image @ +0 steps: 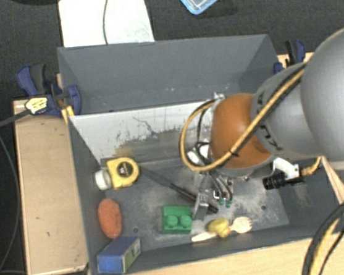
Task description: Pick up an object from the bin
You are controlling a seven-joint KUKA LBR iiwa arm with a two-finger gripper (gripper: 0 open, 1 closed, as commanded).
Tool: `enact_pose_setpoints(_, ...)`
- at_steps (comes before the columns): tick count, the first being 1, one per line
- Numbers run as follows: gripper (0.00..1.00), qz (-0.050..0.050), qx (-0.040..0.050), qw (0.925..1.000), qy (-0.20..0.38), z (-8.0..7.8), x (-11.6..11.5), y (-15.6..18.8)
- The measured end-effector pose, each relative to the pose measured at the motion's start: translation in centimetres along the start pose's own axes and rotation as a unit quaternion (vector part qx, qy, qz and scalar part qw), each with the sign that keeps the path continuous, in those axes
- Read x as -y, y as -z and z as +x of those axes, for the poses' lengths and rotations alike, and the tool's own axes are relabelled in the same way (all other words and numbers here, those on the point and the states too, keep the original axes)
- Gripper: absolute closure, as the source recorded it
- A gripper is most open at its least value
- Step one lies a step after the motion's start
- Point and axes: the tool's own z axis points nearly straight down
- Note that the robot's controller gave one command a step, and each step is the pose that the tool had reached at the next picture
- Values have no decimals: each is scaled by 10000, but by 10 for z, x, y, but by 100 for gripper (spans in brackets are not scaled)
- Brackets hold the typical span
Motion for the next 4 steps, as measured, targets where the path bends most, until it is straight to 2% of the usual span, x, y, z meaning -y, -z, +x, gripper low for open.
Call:
enact_pose_setpoints(1,0,-10,6,9866,-1633,14,0,0)
enact_pose_setpoints(2,100,-12,29,9999,-97,3,0,0)
enact_pose_setpoints(3,100,-12,28,9999,-98,3,0,0)
enact_pose_setpoints(4,100,-13,30,9999,-100,4,1,16)
